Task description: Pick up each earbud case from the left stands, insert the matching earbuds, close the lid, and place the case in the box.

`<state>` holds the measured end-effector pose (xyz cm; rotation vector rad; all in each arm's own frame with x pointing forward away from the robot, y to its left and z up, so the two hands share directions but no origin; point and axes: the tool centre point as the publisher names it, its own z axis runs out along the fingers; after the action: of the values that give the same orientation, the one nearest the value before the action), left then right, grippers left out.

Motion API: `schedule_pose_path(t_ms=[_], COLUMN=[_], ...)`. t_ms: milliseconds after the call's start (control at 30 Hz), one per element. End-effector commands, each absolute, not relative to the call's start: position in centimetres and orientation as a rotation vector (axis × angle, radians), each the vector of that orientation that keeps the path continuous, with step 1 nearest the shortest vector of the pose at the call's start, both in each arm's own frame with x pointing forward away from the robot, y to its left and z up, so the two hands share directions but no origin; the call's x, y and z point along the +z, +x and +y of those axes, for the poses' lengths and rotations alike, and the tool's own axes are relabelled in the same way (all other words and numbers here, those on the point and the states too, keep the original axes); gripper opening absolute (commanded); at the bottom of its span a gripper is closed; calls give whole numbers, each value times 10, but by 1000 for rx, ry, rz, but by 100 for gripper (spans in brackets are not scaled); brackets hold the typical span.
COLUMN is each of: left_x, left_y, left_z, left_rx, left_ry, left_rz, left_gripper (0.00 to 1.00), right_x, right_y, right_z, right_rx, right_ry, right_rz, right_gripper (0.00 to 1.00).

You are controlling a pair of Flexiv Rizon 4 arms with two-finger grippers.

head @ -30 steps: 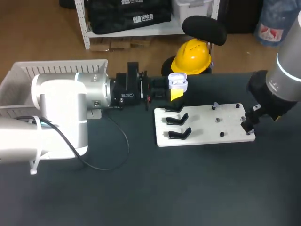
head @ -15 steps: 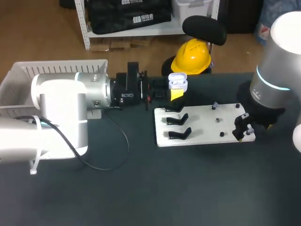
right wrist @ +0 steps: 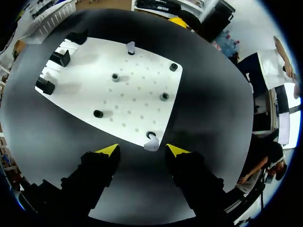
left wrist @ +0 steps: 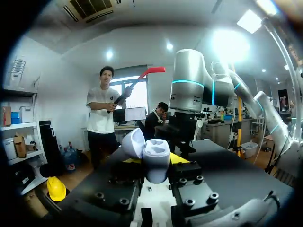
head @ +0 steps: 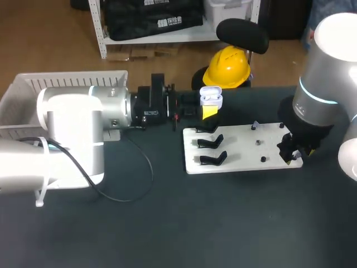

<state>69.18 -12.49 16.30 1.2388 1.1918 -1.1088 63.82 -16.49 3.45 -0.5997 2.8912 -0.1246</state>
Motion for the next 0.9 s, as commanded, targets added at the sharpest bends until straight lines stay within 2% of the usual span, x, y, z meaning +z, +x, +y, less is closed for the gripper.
schedule_pose_path(t_ms=[33, 433, 633, 900], left_x=[162, 162, 162, 162], left_y=[689, 689, 689, 689], left_z=[-125, -125, -125, -125], left_rx=[-1099, -1099, -1099, -1099], left_ry=[1229, 1229, 1229, 1229], left_rz=[1188, 1188, 1188, 1188], left_gripper=[0, 0, 0, 0], right_x=[33, 29, 27, 27], right_y=[639, 639, 643, 646], right_z=[-166, -170, -173, -172], right_rx=[-129, -113, -112, -109], right_ry=[-588, -552, -532, -531], right_rz=[2899, 2916, 2919, 2921], right_gripper=[56, 46, 47, 43])
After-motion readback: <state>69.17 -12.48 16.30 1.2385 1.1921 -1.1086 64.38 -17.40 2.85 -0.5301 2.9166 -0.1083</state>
